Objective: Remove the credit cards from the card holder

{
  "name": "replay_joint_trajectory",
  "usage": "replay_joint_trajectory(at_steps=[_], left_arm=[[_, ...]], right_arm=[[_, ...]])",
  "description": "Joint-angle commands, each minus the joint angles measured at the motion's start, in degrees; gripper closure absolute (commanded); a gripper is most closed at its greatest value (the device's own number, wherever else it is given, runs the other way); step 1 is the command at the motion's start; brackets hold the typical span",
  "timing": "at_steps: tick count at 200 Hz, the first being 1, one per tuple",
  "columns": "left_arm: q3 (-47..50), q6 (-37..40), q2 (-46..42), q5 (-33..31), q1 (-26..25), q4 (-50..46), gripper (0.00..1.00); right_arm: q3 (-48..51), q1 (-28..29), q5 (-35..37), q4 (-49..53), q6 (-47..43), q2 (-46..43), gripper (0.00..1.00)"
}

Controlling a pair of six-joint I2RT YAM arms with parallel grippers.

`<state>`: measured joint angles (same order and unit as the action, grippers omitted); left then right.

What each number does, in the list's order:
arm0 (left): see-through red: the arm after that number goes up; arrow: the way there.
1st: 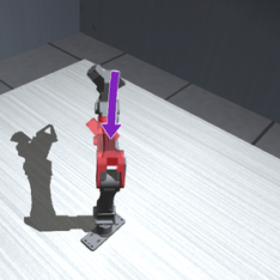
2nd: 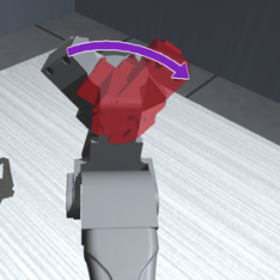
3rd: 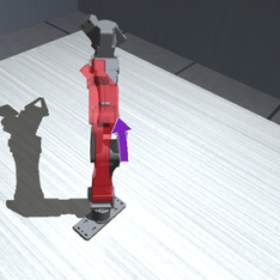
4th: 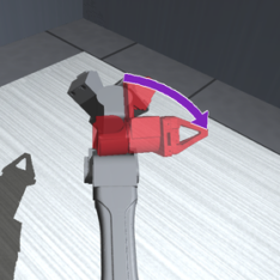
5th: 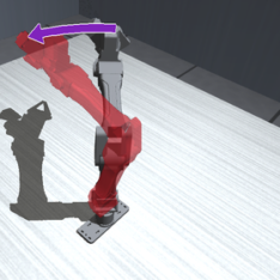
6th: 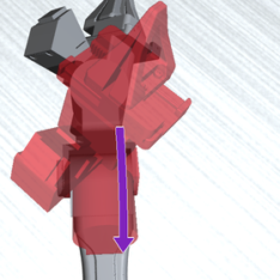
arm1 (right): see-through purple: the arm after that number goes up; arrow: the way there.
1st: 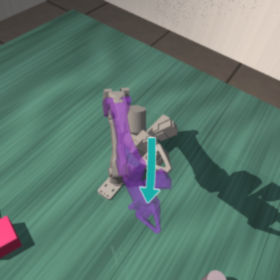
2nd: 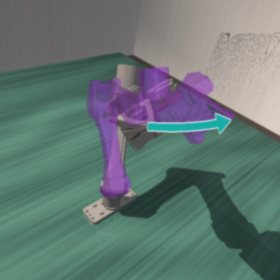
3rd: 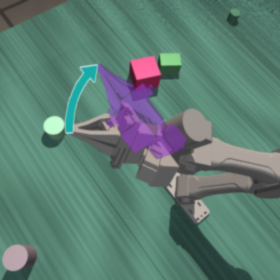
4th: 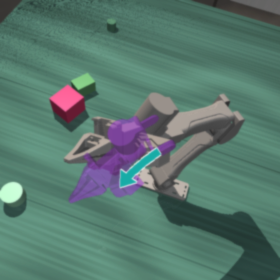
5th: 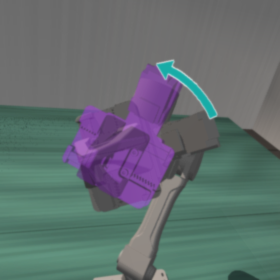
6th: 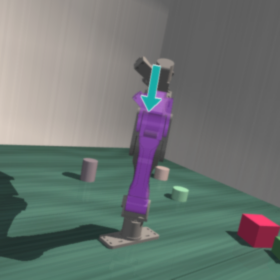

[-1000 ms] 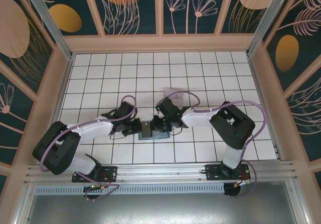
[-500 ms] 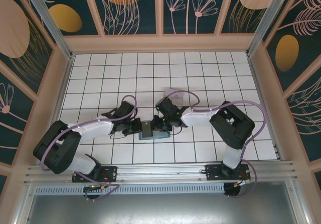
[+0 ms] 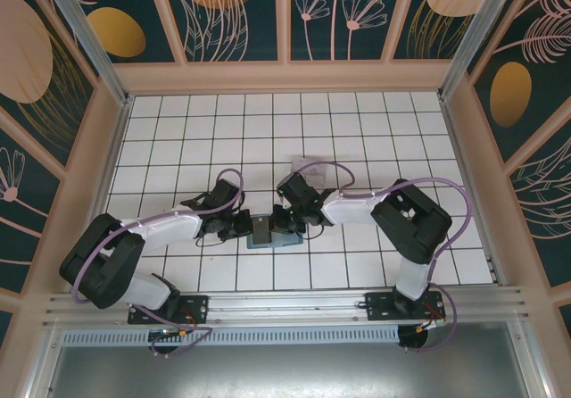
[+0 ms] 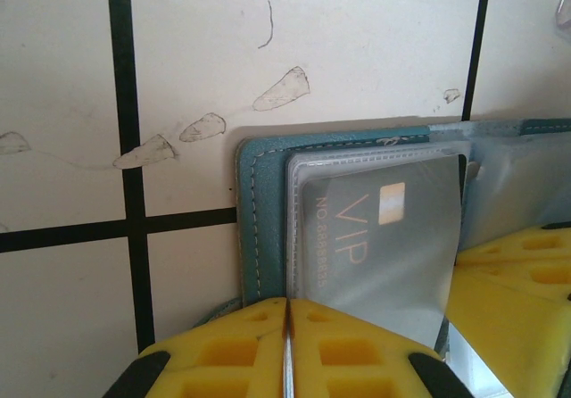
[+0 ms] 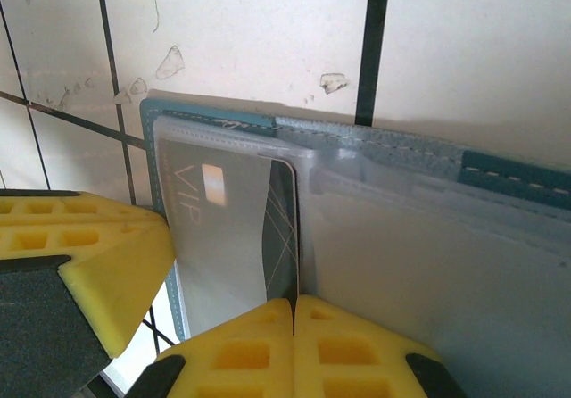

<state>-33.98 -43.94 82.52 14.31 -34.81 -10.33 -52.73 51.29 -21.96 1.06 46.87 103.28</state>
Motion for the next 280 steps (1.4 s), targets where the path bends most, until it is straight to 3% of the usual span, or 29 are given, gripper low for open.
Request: replay_joint_trajectory(at_steps=[1,280], left_arm=[[0.6,1.0,1.5,-1.5,-0.1,-3.2,0.89],[0.3,0.9,1.2,-2.1,-0.2,-3.6,0.89]], right_arm=[[0.5,0.3,1.1,0.7,-0.7,-0.4,0.95],[3.6,-1.1,6.0,8.2,-1.8,-13.4,1.00]])
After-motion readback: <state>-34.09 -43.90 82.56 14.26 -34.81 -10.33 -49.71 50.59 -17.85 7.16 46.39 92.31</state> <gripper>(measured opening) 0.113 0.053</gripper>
